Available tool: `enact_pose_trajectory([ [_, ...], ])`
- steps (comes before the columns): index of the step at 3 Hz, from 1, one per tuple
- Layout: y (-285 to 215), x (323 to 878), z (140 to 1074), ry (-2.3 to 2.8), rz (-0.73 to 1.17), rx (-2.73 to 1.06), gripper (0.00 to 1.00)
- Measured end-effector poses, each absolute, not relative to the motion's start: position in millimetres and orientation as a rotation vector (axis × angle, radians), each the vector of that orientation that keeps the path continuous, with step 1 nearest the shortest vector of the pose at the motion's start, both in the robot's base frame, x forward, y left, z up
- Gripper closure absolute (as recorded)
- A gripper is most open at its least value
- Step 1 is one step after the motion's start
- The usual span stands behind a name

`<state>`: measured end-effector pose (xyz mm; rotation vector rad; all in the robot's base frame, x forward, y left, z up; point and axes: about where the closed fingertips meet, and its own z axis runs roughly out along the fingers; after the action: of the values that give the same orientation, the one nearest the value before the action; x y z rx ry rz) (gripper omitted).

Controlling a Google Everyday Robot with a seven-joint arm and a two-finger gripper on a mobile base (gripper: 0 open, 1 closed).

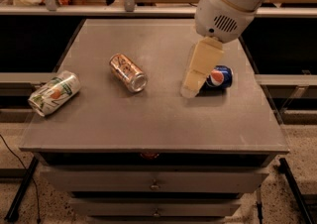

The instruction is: Pick orange can

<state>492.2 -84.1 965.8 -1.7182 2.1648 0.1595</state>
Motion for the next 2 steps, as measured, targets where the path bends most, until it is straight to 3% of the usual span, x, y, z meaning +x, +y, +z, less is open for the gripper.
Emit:
enact_pose_trajectory([
  [2,27.2,515.8,967.7,2.151,0.166,-1.721,0.0],
])
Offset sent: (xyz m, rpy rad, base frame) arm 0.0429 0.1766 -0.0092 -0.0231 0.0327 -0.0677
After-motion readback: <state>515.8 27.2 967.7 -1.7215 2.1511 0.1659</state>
